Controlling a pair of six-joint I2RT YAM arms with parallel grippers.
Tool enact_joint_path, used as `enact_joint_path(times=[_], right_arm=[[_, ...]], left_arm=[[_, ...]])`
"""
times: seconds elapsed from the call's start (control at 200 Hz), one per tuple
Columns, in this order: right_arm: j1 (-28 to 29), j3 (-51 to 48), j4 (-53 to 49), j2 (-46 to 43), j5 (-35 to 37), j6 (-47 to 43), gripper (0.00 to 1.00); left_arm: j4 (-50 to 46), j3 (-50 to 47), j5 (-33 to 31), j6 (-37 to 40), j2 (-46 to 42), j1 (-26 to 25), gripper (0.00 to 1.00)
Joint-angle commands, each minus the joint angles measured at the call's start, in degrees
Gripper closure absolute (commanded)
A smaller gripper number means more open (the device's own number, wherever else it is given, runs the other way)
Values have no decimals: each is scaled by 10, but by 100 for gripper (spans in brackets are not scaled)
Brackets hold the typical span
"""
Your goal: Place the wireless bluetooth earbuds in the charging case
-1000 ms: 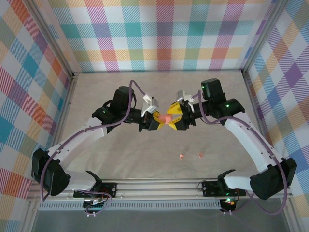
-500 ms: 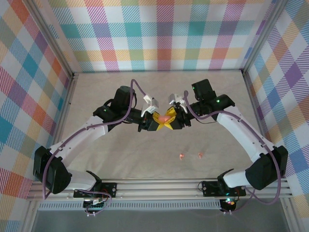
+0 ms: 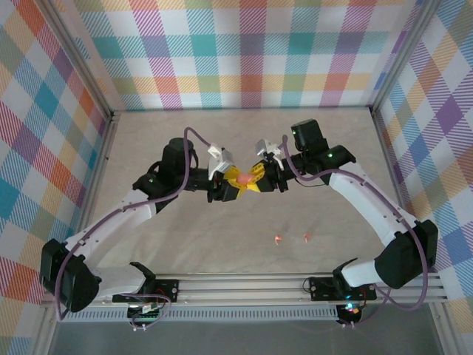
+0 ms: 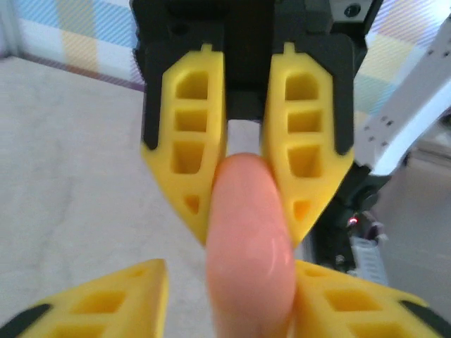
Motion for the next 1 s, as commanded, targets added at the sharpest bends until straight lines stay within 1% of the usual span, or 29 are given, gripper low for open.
enact_joint_path(times=[0.0,0.04,0.085,0.155,0.24,0.3,0.355,0.43,0.59,0.71,0.845,0.945,0.995], right_arm=[[4,-7,53,-17,-36,29,95],[4,-3,46,-14,-35,24,95],[4,4,34,-10,-35,17,95],[4,15,17,-2,-37,9,95],[4,22,8,2,-38,1,95],[4,24,5,2,-32,-4,95],[4,24,6,2,-22,-8,95],[4,20,9,-2,-8,-13,95],[4,17,-2,-4,11,-29,94],[4,13,5,-5,9,-29,94],[4,6,29,-6,0,-21,94],[4,10,26,-2,2,-26,94],[4,10,19,0,8,-31,93]], left_arm=[[159,-82,-92,-72,-58,8,37],[217,-121,-114,-98,-80,10,32],[261,-153,-129,-121,-97,13,30],[293,-173,-111,-147,-102,19,31],[306,-173,-75,-169,-90,22,31],[303,-169,-62,-166,-82,22,31],[322,-175,-40,-153,-80,22,31],[347,-182,-28,-148,-79,21,31],[333,-174,-5,-139,-77,21,32],[344,-173,9,-145,-67,18,34],[372,-170,11,-161,-48,10,38],[375,-157,21,-169,-29,7,46],[375,-151,26,-171,-23,6,48]])
